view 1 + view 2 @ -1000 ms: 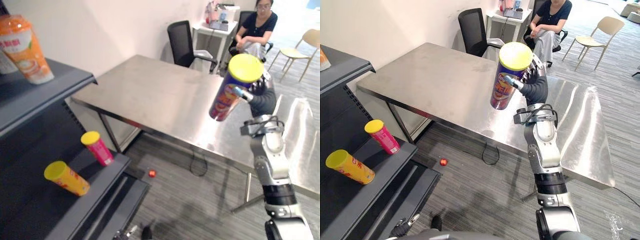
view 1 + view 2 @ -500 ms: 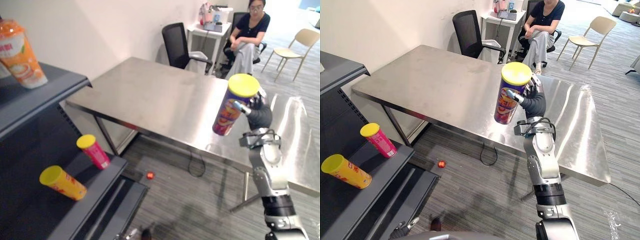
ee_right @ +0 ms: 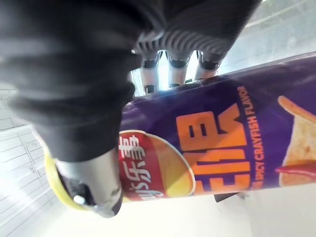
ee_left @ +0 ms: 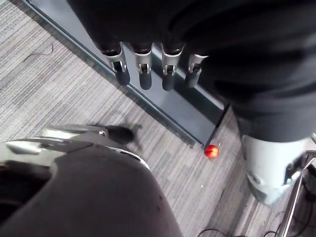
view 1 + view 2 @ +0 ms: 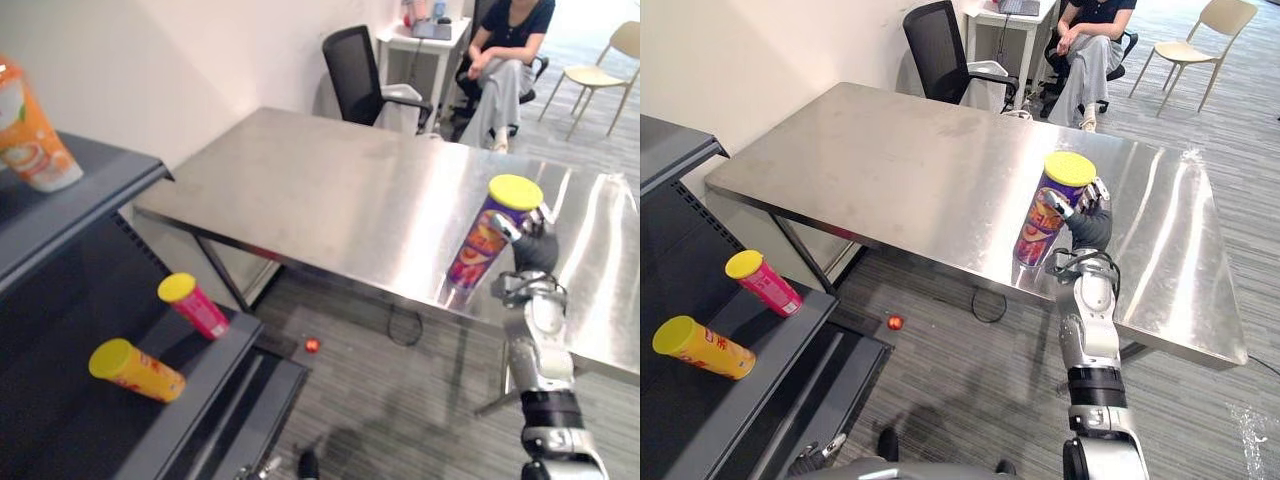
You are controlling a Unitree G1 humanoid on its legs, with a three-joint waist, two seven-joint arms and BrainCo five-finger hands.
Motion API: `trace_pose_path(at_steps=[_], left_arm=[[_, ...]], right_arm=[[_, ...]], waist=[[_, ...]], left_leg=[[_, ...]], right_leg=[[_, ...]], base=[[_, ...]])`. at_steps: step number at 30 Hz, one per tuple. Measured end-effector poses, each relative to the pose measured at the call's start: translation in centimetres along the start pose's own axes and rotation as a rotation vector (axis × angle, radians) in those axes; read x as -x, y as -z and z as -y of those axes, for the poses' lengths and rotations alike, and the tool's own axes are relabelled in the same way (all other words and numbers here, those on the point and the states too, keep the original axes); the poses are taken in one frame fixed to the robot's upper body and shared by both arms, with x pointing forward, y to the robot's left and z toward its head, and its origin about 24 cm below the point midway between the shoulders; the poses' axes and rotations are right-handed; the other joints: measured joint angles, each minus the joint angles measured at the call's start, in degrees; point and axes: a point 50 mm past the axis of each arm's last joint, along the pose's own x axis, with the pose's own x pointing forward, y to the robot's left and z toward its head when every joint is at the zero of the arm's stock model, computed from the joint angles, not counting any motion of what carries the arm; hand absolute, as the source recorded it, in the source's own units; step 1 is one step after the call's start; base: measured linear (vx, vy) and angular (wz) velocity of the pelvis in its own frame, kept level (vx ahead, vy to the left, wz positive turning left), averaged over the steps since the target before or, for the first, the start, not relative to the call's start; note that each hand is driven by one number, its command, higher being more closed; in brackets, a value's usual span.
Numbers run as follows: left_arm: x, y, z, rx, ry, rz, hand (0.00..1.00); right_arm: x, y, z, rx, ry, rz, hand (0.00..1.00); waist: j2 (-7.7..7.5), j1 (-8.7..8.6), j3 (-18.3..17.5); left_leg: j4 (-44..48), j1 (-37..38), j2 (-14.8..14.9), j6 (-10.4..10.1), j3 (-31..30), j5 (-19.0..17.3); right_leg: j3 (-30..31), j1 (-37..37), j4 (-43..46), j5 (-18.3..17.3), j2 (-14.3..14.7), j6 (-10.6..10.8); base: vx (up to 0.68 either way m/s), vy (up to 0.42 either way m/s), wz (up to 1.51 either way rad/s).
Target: Put the gum and the chips on the shelf.
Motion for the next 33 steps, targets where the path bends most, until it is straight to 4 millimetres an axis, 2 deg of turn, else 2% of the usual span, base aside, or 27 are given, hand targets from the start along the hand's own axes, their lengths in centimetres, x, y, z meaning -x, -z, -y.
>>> trace_pose_path(at_steps=[5,11,12,33], left_arm=[[0.0,0.0,0.3,-0.004,0.008,0.002,0.0],[-0.1,-0.2,0.5,0.0,0.011,0.008,0.0],[-0.1,-0.3,0.6,0.001,0.012,0.008,0.0],[-0.1,-0.5,0.6,0.001,0.013,0.017,0.0]], right_arm=[[-0.9,-0.6,0.1,-0.015,0.035,0.034,1.0],[-1.3,-0.8,-0.1,-0.027,0.044,0.053,1.0],[-1.3,-0.8,-0.1,-0.021,0.044,0.055,0.0],[-1.0,0.0,0.2,0.014,0.029,0.014,0.0]], waist=[[0.5,0.74,0.7],[0.35,1.01,1.08],[0.26,1.03,1.16],[0.0,0.89,2.09]], left_leg=[[-0.16,-0.19,0.0,-0.01,0.27,-0.15],[-0.17,-0.33,-0.15,0.06,0.37,-0.45],[-0.16,-0.32,-0.15,0.06,0.37,-0.48],[-0.2,0.02,-0.16,-0.01,0.44,-0.67]], right_leg=[[0.19,-0.38,0.0,-0.01,-0.02,0.0],[0.18,-0.46,-0.24,-0.02,-0.13,0.0],[0.17,-0.43,-0.28,-0.03,-0.14,0.0],[0.12,0.32,-0.74,-0.02,-0.13,0.01]], base=[[0.0,-0.003,-0.04],[0.0,0.0,0.0],[0.0,0.0,0.0],[0.0,0.0,0.0]])
